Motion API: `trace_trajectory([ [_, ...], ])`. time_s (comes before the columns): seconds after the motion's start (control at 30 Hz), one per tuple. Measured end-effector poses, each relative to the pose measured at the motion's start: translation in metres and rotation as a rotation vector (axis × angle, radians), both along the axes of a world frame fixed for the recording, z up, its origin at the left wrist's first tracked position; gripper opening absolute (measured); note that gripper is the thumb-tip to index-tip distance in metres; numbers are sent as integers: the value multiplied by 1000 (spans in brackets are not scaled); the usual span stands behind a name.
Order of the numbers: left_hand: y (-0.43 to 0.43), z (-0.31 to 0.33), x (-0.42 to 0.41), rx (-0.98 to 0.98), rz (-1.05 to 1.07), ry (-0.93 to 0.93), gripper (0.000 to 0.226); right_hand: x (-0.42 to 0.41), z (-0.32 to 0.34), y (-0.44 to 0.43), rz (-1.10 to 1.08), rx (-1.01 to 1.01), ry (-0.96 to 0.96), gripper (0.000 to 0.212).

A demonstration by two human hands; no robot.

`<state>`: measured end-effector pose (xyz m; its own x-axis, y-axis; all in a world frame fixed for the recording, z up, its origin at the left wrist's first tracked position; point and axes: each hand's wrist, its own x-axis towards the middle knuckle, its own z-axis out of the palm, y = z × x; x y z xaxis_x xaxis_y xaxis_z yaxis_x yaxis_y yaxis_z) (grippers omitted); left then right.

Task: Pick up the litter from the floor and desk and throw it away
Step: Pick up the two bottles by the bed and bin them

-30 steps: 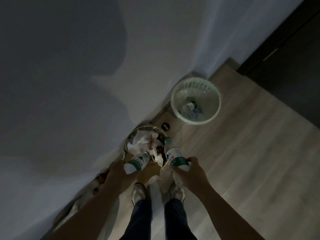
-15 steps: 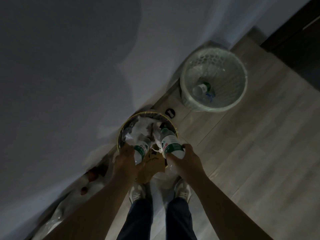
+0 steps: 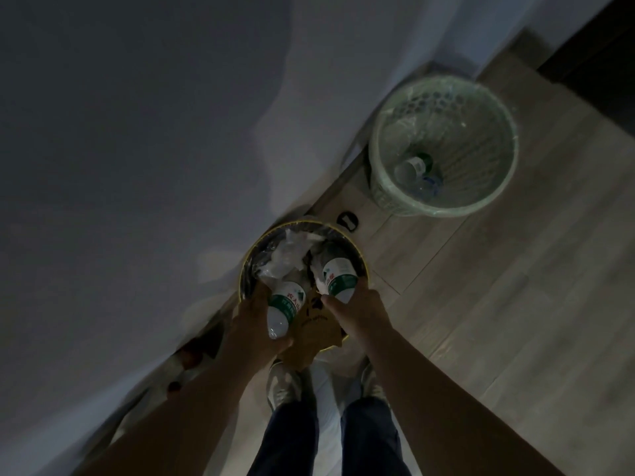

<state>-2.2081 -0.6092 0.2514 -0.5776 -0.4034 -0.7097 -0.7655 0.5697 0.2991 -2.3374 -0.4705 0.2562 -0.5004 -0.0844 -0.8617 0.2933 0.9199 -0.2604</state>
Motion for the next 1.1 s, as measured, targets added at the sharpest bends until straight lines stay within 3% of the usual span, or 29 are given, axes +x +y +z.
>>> trace_trajectory([
  [0.23,-4,31,3,-12,-33,-10,103,9,34,25,146,-23,203,87],
  [0.5,-2,123,-11,-28,-243,24,90,-7,136,51,533,21,317,56],
  [0.77,-15,283,-39,-93,-423,17,51,-17,295,57,737,32,398,47],
  [1.1,-22,518,-52,-197,-454,341,59,-47,525,57,857,-147,753,52],
])
